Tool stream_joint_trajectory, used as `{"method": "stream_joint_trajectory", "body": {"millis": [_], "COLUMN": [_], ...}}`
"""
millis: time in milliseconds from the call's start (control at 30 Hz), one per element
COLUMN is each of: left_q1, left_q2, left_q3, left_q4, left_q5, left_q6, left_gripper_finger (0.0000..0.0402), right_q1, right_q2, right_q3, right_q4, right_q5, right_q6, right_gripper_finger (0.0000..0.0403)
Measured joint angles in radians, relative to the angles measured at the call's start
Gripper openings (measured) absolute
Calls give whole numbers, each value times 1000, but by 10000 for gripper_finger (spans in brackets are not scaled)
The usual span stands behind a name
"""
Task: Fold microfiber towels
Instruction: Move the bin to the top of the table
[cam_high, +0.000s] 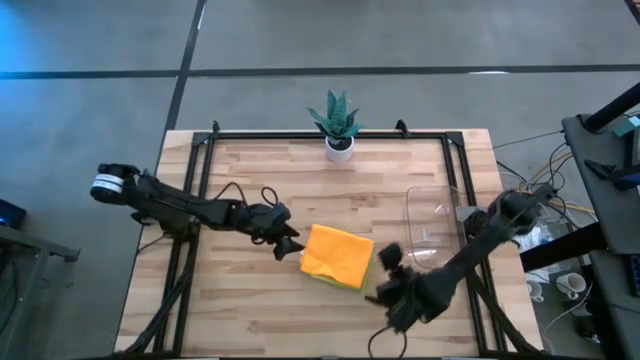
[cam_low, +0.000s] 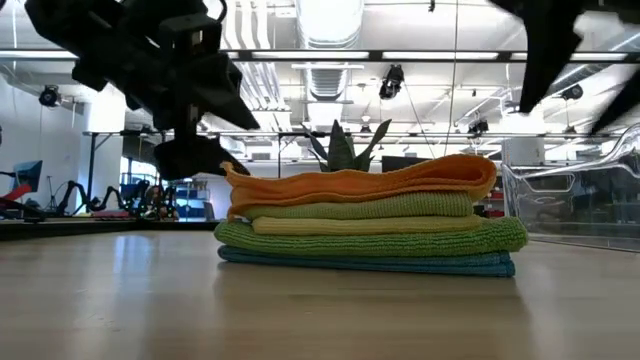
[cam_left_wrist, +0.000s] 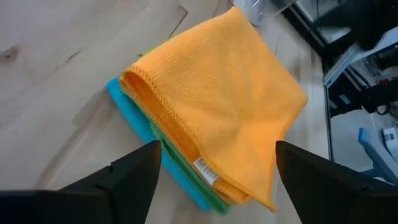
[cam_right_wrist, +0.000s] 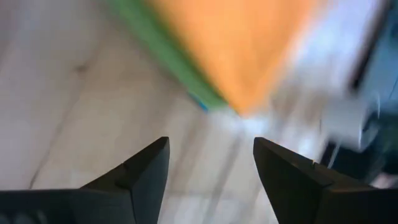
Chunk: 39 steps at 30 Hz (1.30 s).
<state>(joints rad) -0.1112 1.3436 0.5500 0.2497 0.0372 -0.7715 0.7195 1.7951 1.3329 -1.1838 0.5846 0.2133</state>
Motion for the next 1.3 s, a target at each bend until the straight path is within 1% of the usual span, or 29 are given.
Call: {"method": "stream_joint_trajectory", "body": {"millis": [67,133,200,267,333,400,433,500,600,733,833,900,967,1033,1133,1267,1300], "left_q1": [2,4,5,5,-2,-16,-23,-33,-36,-35,-35,-35,-35,-35,-35,-35,-35], "left_q2": [-30,-72,-107,-134,-149,-155,-155,-152,-147,-146,-146,-146,-146,-147,-147,-147,-147], "left_q3": [12,19,19,12,8,5,5,5,4,5,5,5,4,5,4,4,4], "left_q4": [-52,-137,-206,-274,-307,-340,-346,-351,-352,-349,-347,-346,-348,-353,-373,-400,-404], "left_q5": [-1,-32,-63,-69,-69,-69,-68,-67,-57,-55,-55,-55,-55,-50,-47,-42,-41], "left_q6": [12,24,26,26,22,19,19,19,22,71,124,154,176,187,217,245,252], "left_gripper_finger": [299,299,299,299,299,299,299,299,299,299,299,299,299,299,299,299,299], "right_q1": [-44,-114,-190,-271,-359,-442,-482,-540,-580,-597,-595,-603,-613,-617,-616,-616,-616], "right_q2": [-77,-164,-246,-322,-383,-443,-466,-509,-543,-545,-522,-487,-440,-387,-311,-229,-207], "right_q3": [7,-4,-31,-66,-114,-172,-203,-269,-358,-430,-450,-459,-472,-474,-457,-376,-352], "right_q4": [-76,-130,-179,-213,-235,-209,-190,-129,-58,65,159,161,159,160,166,141,130], "right_q5": [-1,-9,-38,-117,-229,-336,-371,-402,-429,-506,-515,-512,-509,-508,-508,-470,-468], "right_q6": [178,336,445,487,534,612,668,795,1044,1157,1201,1207,1213,1215,1162,999,954], "right_gripper_finger": [230,229,227,226,226,226,226,226,226,226,225,219,205,183,133,37,25]}}
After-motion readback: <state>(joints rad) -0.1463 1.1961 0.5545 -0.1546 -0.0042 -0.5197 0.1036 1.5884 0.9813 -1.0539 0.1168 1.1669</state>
